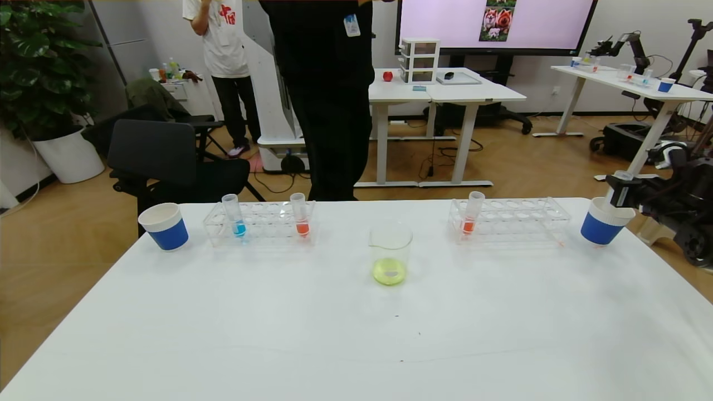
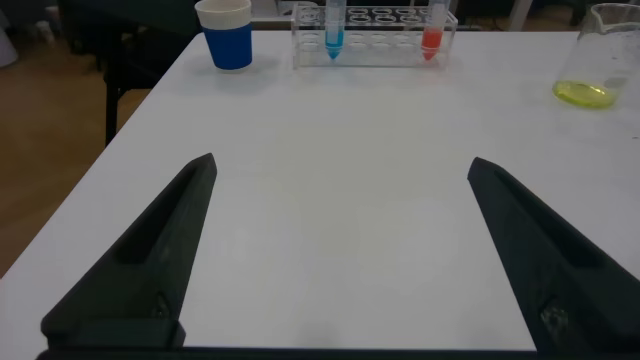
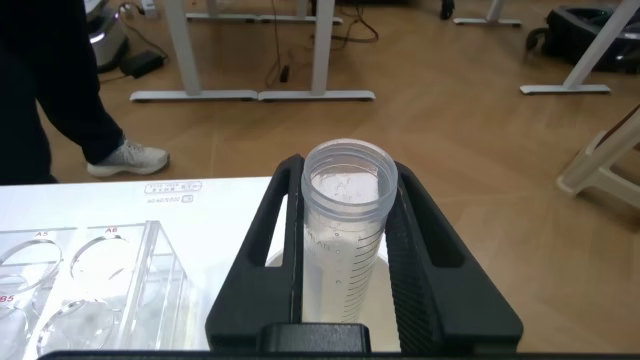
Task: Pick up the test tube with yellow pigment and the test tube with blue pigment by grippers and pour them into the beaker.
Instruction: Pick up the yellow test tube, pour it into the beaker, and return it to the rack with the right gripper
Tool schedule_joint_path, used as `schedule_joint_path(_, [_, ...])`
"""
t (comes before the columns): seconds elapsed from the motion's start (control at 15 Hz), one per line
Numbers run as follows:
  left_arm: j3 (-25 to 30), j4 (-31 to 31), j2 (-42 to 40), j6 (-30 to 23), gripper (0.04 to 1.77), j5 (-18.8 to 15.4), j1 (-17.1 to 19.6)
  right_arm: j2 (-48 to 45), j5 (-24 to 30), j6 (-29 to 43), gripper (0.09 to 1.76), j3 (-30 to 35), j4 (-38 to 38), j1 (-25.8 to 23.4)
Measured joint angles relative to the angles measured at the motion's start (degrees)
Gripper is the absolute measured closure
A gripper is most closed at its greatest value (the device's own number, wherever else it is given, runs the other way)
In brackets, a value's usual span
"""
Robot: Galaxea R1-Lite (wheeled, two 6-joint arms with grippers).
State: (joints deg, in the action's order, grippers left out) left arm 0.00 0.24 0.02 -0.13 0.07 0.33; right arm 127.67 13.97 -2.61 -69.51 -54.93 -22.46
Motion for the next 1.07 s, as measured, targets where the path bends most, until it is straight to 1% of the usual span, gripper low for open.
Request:
schedule_joint_path(0.27, [0.00,0.02,0.00,-0.02,0.06,0.00,0.00,0.41,0.24,-0.02,1.35,0.91,-1.77,-0.04])
schedule_joint_path(0.33, [0.00,0.02,0.00,-0.02,0.06,0.02,0.00,0.52,0.28,-0.02,1.29,1.22,-2.18,-0.02])
schedule_joint_path(0.4, [0.00,0.02,0.00,-0.02,0.06,0.00,0.00,0.66,0.33,0.00,1.09,1.33,-2.40,-0.02])
schedule_joint_path(0.47, [0.00,0.00,0.00,0.00,0.06,0.00,-0.02,0.68,0.33,-0.02,0.76,1.43,-2.38,-0.02])
schedule_joint_path(0.53, [0.00,0.02,0.00,-0.02,0.06,0.00,-0.02,0.69,0.35,-0.06,0.38,1.43,-2.38,-0.02])
schedule_joint_path(0.6, [0.00,0.00,0.00,-0.02,0.06,0.00,0.00,0.69,0.35,-0.09,0.17,1.44,-2.40,0.00])
schedule_joint_path(0.67, [0.00,0.02,0.00,-0.02,0.06,0.00,0.00,0.69,0.35,-0.09,0.11,1.46,-2.40,0.07])
schedule_joint_path(0.93, [0.00,0.02,0.00,-0.02,0.06,0.00,0.00,-0.35,0.05,-0.02,0.11,1.57,-2.17,1.12])
schedule_joint_path(1.07, [0.00,0.02,0.00,-0.02,0.06,0.00,0.00,-2.45,-0.06,0.13,0.11,2.43,-1.84,3.96])
